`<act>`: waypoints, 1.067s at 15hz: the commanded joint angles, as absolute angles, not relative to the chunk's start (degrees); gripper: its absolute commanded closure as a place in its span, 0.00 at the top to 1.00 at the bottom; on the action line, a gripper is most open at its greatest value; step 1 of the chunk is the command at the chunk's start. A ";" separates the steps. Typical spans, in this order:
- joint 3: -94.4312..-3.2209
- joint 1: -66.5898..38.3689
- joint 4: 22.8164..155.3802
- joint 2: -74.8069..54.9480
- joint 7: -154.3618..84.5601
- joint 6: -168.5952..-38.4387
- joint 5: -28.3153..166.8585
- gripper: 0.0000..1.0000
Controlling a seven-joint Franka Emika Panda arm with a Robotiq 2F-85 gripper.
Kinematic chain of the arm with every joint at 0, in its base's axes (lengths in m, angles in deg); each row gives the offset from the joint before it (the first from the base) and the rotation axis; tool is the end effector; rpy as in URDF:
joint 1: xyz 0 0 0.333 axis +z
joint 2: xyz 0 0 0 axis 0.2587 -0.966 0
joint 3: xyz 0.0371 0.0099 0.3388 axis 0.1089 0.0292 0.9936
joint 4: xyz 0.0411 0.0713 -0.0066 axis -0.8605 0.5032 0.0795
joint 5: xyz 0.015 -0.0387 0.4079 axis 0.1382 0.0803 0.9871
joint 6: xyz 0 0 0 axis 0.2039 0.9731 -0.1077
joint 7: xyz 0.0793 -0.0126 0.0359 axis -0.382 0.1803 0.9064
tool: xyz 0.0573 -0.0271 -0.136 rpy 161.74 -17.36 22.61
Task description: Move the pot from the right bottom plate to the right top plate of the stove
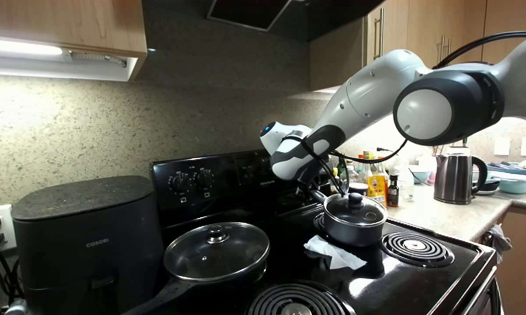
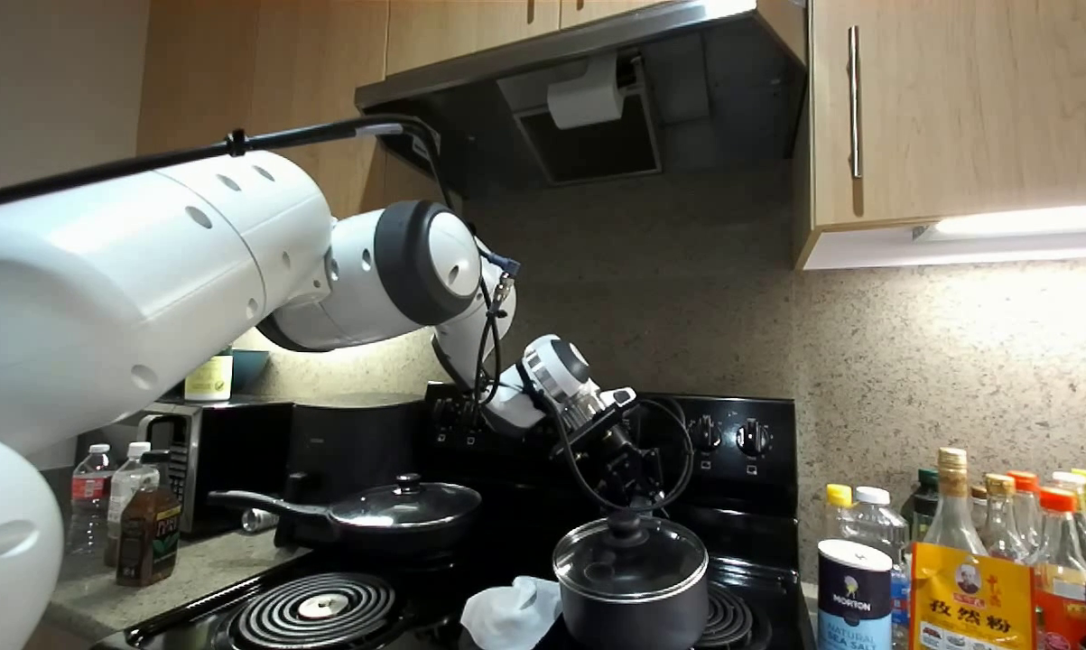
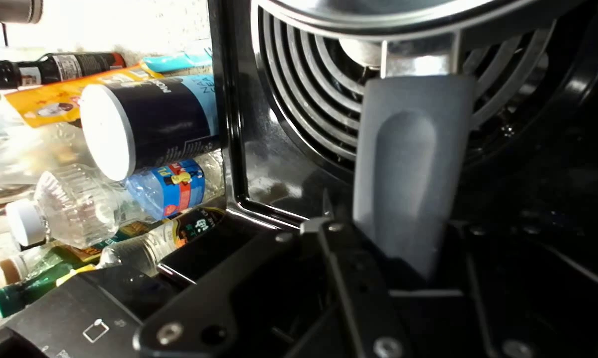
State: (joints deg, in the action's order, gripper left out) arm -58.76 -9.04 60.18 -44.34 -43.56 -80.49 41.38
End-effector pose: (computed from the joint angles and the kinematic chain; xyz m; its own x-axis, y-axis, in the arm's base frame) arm 0.7996 -0.1076 0.2765 0.9978 -0.0592 0.0298 -0.0647 -0.7729 0.6313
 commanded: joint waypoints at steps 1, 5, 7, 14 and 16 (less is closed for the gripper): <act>-59.89 -9.22 61.79 -42.84 -42.83 -77.05 40.73 0.58; -60.48 -9.91 62.31 -42.19 -43.82 -74.61 40.99 0.82; -60.83 -10.18 62.06 -42.12 -44.16 -73.53 41.10 0.95; -61.76 -9.92 67.60 -36.45 -46.70 -72.53 40.20 1.00; -61.87 -9.91 70.68 -33.30 -49.10 -73.76 40.24 1.00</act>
